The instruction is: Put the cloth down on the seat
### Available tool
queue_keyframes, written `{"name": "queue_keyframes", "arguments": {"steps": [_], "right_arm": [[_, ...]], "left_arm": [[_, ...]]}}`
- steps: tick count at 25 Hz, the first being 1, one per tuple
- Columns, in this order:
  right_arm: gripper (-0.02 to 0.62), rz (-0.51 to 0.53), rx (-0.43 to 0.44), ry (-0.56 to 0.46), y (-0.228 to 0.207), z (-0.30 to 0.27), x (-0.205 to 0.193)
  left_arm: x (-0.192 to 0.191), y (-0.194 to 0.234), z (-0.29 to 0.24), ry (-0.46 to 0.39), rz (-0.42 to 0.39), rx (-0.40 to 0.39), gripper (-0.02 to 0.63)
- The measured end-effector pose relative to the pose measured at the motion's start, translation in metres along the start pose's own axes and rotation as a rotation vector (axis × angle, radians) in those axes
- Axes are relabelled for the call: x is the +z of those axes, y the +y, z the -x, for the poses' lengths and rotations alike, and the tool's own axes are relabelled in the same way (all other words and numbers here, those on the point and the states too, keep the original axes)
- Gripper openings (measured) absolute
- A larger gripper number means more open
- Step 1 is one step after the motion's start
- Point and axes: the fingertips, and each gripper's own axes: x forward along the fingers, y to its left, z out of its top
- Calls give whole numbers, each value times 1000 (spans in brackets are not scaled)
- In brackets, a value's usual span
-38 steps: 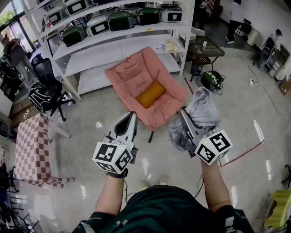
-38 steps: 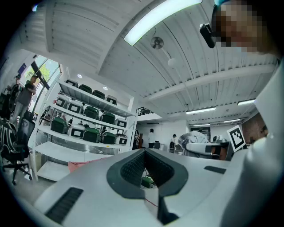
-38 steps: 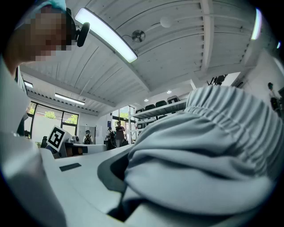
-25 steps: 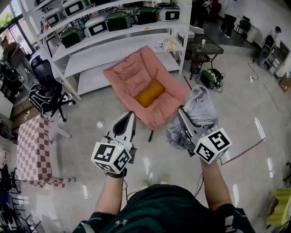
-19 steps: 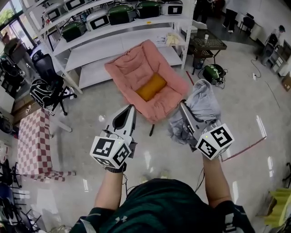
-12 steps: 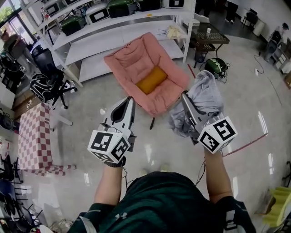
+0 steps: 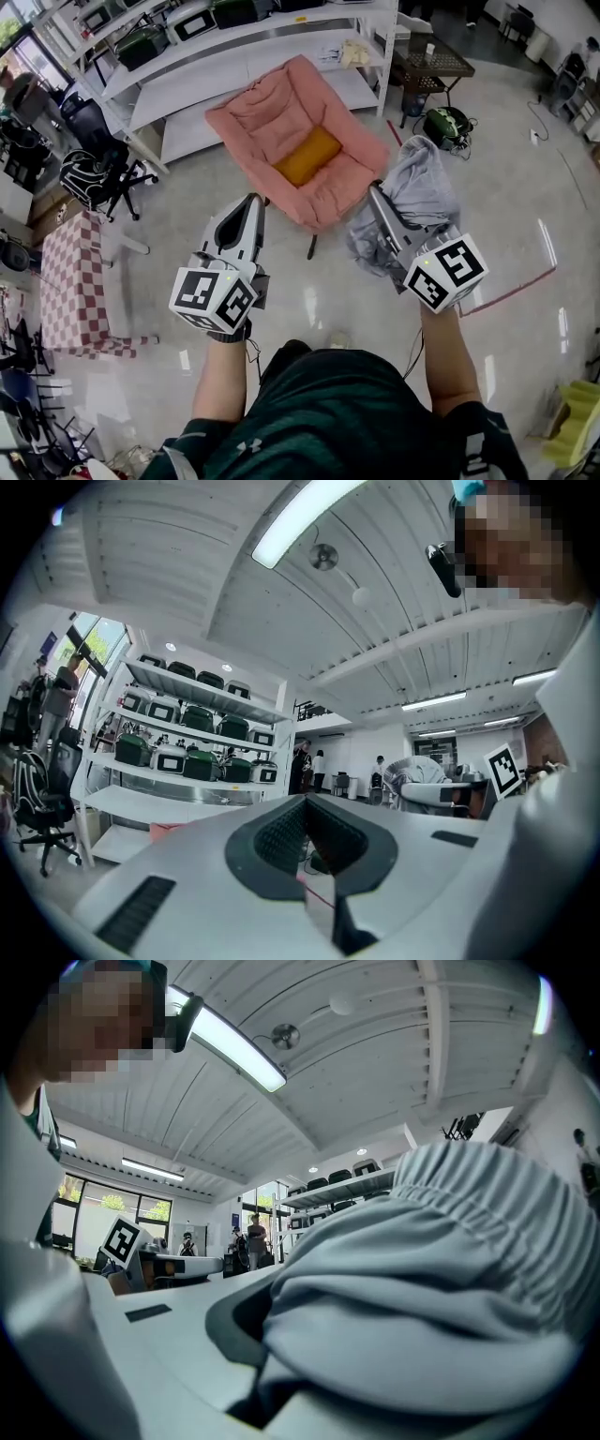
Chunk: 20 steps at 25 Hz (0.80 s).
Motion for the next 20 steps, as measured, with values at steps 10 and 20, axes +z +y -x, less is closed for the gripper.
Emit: {"name": "queue_keyframes", "arguments": {"steps": [10,20], "right_arm": [[17,-26,-22,9,-33,-14,-12],[18,-1,-70,61,-75,-71,-34]], "left_arm": [[-13,2,-35,29,0,-13,6],[-29,41,-108,31,28,-72,6]]}}
